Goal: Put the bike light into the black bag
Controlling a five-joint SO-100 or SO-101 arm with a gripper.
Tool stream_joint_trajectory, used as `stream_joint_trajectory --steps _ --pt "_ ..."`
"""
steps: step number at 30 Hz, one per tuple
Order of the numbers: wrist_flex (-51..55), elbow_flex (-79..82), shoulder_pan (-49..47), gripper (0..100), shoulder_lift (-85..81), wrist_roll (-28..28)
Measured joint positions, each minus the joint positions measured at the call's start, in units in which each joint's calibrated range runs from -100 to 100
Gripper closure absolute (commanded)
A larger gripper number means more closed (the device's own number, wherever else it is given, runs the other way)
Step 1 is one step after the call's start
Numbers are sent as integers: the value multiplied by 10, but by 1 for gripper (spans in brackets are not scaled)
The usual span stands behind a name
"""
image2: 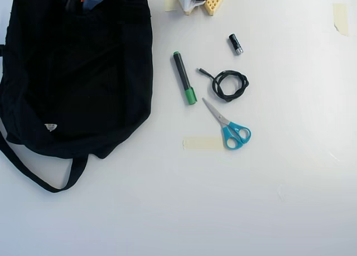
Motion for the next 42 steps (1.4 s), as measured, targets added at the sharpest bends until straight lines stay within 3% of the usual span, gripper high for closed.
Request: stream_joint_trajectory --steps 4,8,13,17,21,24,28,36,42 --pt "-72 1 10 97 139 7" --pt "-73 0 9 64 140 2" --pt "-46 2 -34 62 94 1" --pt "47 -1 -112 63 -117 0" --pt "98 20 -326 99 -276 -53" --pt "98 56 -436 98 -285 -108" --pt "119 124 -448 98 -310 -131" --pt "120 274 -492 98 -388 -26" --pt "120 395 -529 98 -458 21"
